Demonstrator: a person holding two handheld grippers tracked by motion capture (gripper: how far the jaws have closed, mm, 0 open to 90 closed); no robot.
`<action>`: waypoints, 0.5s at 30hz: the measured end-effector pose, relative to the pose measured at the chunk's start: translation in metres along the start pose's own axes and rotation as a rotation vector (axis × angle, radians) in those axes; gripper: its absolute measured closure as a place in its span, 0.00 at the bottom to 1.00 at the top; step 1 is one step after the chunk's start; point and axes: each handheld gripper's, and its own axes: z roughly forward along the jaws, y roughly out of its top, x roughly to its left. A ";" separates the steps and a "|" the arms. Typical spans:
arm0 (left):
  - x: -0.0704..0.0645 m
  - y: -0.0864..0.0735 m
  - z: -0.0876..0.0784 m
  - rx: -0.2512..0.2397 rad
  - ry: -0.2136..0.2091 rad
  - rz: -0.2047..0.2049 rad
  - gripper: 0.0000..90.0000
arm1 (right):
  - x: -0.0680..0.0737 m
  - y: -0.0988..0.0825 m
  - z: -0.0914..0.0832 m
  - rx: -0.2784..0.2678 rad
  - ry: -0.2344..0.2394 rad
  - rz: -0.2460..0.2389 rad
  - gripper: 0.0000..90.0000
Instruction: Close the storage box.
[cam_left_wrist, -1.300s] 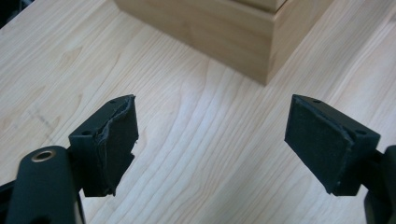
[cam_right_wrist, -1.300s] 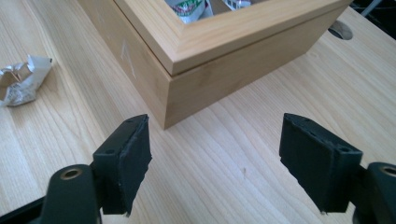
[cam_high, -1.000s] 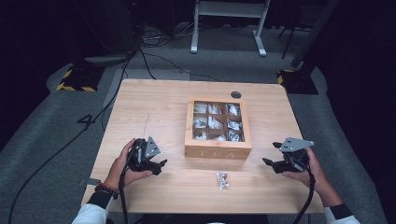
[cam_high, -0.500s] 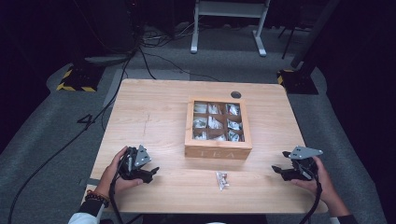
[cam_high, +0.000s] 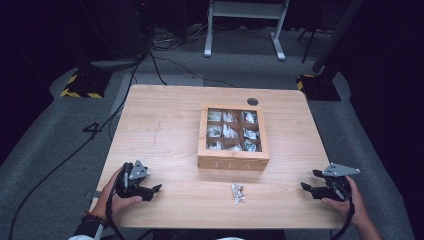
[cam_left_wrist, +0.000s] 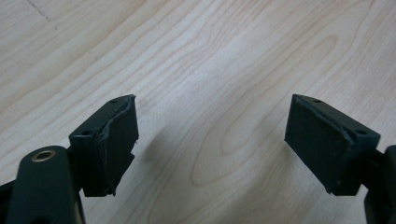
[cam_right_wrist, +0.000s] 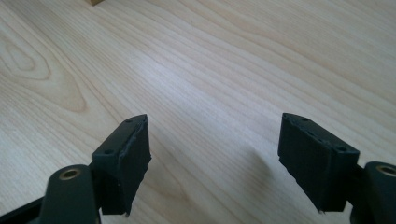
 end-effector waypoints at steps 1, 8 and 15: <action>0.001 -0.002 -0.001 0.002 -0.007 -0.017 0.20 | -0.001 -0.002 0.000 -0.002 0.001 0.009 0.28; 0.010 -0.021 -0.007 -0.023 -0.035 -0.078 0.20 | -0.005 -0.018 -0.002 -0.020 0.012 0.065 0.28; 0.010 -0.028 -0.010 -0.041 -0.014 -0.082 0.20 | -0.004 -0.025 -0.003 -0.062 0.003 0.075 0.26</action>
